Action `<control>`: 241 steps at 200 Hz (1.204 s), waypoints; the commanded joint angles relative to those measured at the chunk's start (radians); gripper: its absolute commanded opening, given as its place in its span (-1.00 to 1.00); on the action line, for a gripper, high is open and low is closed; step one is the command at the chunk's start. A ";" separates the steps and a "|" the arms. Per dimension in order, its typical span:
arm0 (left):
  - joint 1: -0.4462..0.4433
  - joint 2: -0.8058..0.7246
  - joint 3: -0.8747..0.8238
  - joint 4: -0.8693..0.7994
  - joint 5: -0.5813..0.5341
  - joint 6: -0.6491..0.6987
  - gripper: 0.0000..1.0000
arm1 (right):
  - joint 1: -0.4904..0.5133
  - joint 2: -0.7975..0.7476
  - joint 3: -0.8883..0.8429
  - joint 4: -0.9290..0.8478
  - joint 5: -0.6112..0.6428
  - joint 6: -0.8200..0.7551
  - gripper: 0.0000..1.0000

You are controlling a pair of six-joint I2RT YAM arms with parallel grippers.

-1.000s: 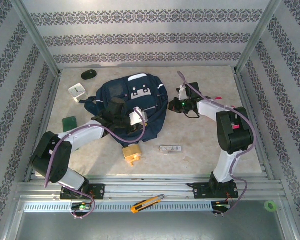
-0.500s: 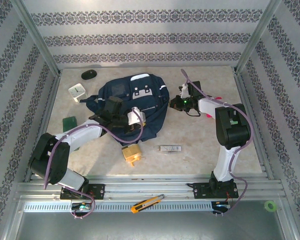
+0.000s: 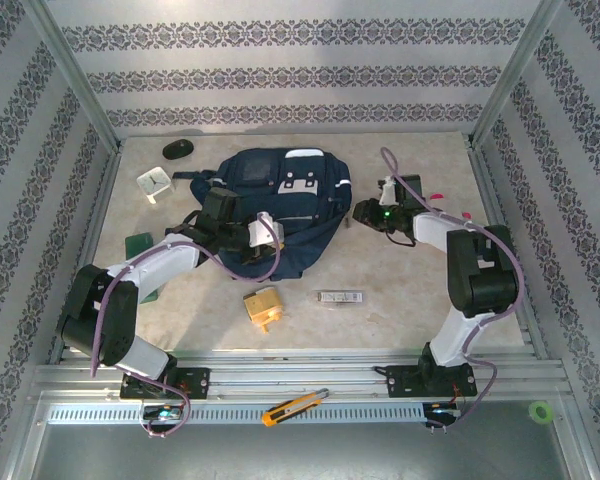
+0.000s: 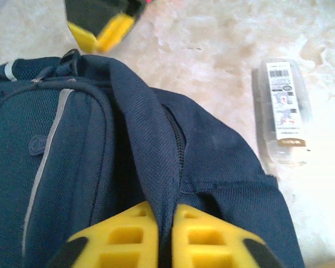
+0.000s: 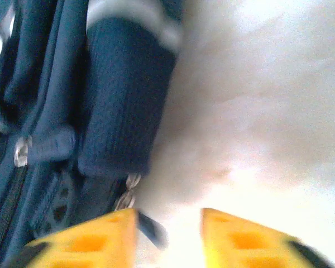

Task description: Pack books, pencil case, and school supplies into a backpack

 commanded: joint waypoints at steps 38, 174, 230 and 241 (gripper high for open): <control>0.045 -0.112 -0.051 0.194 -0.034 -0.228 0.46 | 0.057 -0.292 -0.084 -0.074 0.068 -0.070 -0.08; 0.046 0.137 0.198 -0.260 -0.246 0.300 0.75 | 0.357 -0.261 -0.161 -0.005 0.136 -0.007 -0.07; 0.032 0.217 0.236 -0.261 -0.288 0.337 0.71 | 0.359 -0.259 -0.179 0.029 0.137 0.014 -0.06; 0.028 0.226 0.240 -0.257 -0.296 0.339 0.57 | 0.359 -0.268 -0.181 0.030 0.141 0.013 -0.06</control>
